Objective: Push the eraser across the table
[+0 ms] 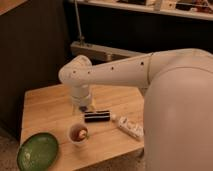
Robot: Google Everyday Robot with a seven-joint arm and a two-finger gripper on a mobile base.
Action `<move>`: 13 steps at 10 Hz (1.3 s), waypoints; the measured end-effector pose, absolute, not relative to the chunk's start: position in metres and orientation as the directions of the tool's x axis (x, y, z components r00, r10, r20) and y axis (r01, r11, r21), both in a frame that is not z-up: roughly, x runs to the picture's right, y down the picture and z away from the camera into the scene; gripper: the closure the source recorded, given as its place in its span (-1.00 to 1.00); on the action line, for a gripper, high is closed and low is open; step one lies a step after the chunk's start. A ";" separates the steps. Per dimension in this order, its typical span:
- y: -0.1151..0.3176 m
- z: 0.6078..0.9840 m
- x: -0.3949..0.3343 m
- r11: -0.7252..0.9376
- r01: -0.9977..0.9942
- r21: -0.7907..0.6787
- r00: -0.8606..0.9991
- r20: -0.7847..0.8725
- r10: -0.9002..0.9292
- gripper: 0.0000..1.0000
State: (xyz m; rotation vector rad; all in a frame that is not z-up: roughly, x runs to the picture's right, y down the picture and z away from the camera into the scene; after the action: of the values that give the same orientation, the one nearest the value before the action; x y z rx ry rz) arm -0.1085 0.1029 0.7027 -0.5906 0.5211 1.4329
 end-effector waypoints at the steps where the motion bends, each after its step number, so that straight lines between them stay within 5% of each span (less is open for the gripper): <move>1: 0.103 0.703 -0.109 0.044 -0.997 -0.063 0.075 -0.655 0.752 -0.30; 10: 0.099 0.717 -0.083 -0.035 -0.997 -0.073 0.020 -0.636 0.771 -0.30; 13: 0.101 0.732 -0.080 -0.039 -0.998 -0.059 0.008 -0.651 0.759 0.13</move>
State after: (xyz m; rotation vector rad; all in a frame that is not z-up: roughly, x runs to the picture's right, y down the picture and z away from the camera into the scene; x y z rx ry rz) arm -0.0804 0.1011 0.7325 -0.6108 0.5009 1.5147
